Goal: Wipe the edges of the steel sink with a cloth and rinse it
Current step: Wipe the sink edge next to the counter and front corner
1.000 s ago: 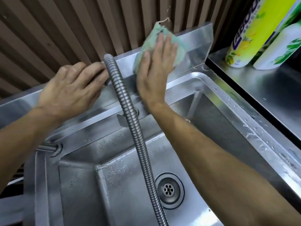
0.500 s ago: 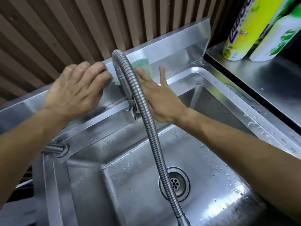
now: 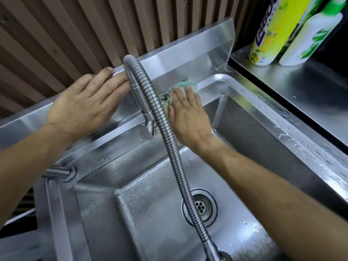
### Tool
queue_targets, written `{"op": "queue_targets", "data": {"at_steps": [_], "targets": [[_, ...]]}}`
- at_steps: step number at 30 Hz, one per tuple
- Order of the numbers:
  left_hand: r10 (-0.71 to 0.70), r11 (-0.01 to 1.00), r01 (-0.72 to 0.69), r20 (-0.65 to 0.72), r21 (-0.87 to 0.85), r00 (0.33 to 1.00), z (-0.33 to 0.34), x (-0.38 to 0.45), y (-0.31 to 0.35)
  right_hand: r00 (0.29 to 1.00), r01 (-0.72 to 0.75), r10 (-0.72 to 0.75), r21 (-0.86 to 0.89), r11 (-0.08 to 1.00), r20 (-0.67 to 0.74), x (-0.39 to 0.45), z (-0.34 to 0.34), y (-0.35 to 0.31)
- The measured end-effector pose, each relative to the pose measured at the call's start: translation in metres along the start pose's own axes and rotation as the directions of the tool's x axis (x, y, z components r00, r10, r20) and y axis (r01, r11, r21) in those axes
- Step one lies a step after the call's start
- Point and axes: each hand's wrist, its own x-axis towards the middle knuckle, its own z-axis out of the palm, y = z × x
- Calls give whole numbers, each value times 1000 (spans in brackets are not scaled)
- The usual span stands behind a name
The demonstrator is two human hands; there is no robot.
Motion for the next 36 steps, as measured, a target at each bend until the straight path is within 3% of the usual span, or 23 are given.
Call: {"op": "queue_targets", "data": {"at_steps": [3, 5, 9, 11, 15, 17, 19, 20, 22, 24, 25, 27, 29, 31, 34, 36], "targets": [[8, 1000, -8, -9, -1, 1000, 0, -1, -2, 971, -234, 236, 67, 970, -33, 11, 11, -22], [6, 1000, -5, -18, 5, 1000, 0, 0, -2, 966, -256, 257, 47, 965, -7, 10, 18, -32], [3, 1000, -3, 1, -2, 1000, -1, 1, 0, 988, 93, -96, 34, 995, 119, -5, 1, 0], [0, 1000, 0, 12, -2, 1000, -3, 2, -1, 973, 181, -171, -48, 982, 156, 0, -14, 32], [-8, 1000, 9, 53, -3, 999, -3, 2, 0, 985, -139, 150, -118, 983, 86, 23, -18, 47], [1, 999, 1, 53, -34, 999, -4, 8, -3, 938, -343, 346, -86, 935, 19, 35, -14, 33], [51, 993, -43, 66, -109, 997, -5, 27, -8, 898, -439, 438, -56, 897, -28, 39, -12, 15], [69, 985, -55, 80, -163, 994, -5, 41, -12, 913, -409, 408, -44, 912, -26, 35, -11, 4], [101, 966, -76, 90, -247, 991, 0, 75, -21, 984, -177, 177, 10, 984, 17, 17, -5, -6], [173, 962, -153, 72, -226, 982, 8, 110, -23, 996, 84, -87, 77, 993, 26, -2, -6, 7], [217, 959, -198, 76, -201, 973, 13, 125, -22, 990, 144, -144, 79, 986, -5, -1, -11, 23], [280, 946, -256, 101, -201, 955, 22, 148, -17, 992, 48, -44, 30, 998, -119, 11, -23, 54], [284, 944, -259, 109, -204, 953, 27, 157, -13, 973, -214, 222, 123, 969, -59, 24, -32, 68], [267, 951, -249, 82, -182, 960, 29, 155, -9, 939, -333, 342, 168, 928, -26, 34, -28, 58], [271, 947, -251, 75, -201, 960, 28, 153, -6, 968, -224, 229, 64, 973, -100, 24, -7, 19], [287, 943, -269, 71, -195, 955, 29, 154, -6, 998, -18, 18, -3, 1000, -57, 6, 6, -2]]}}
